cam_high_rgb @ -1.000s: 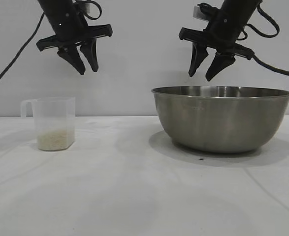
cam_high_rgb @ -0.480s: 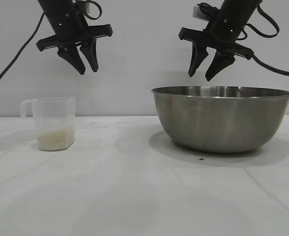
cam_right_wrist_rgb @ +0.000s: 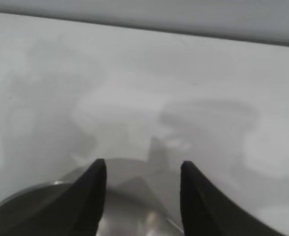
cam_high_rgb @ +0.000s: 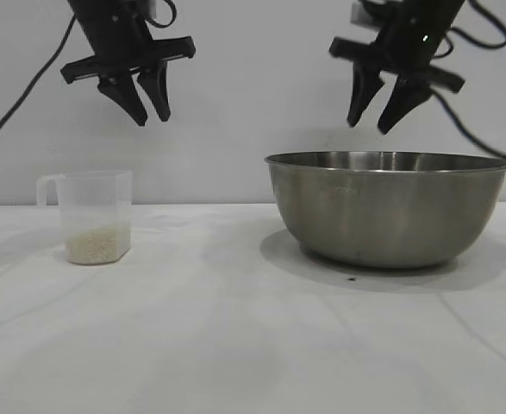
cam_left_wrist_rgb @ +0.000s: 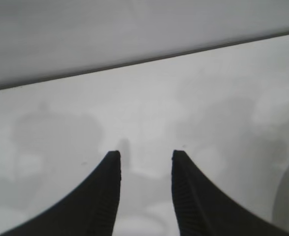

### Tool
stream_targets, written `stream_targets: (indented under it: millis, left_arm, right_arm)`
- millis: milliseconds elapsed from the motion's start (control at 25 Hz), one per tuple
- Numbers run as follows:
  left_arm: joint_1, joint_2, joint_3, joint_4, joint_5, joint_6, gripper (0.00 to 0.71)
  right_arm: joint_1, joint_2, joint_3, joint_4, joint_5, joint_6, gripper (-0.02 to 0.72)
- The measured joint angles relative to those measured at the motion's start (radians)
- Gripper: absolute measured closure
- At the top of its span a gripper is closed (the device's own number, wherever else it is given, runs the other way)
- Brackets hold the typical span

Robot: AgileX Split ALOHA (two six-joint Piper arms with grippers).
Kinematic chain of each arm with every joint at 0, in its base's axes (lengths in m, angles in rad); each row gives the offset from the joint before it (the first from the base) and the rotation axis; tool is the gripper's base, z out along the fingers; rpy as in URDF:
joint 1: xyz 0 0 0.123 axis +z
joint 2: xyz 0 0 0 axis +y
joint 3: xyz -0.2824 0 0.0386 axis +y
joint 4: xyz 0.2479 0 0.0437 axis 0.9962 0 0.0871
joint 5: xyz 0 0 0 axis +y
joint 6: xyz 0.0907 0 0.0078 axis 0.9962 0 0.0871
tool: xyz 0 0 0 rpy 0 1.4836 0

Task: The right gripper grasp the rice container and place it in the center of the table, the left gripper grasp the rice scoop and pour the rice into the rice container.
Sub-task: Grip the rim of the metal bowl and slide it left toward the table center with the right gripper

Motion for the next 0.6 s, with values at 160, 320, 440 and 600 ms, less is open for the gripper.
stream_targets:
  millis: [160, 320, 440, 600]
  left_arm:
    - [0.000, -0.074, 0.000, -0.031, -0.017, 0.066, 0.454]
    - [0.000, -0.128, -0.001, -0.031, -0.028, 0.100, 0.454]
    - [0.000, -0.157, 0.088, -0.033, -0.103, 0.127, 0.454]
    - [-0.001, -0.232, 0.426, -0.051, -0.392, 0.187, 0.454]
  right_arm:
    - [-0.004, -0.065, 0.009, -0.002, 0.012, -0.005, 0.406]
    - [-0.005, -0.138, 0.145, -0.002, -0.037, -0.021, 0.406]
    - [-0.005, -0.196, 0.324, 0.003, -0.154, -0.090, 0.406]
    - [0.012, -0.294, 0.579, 0.116, -0.389, -0.306, 0.406]
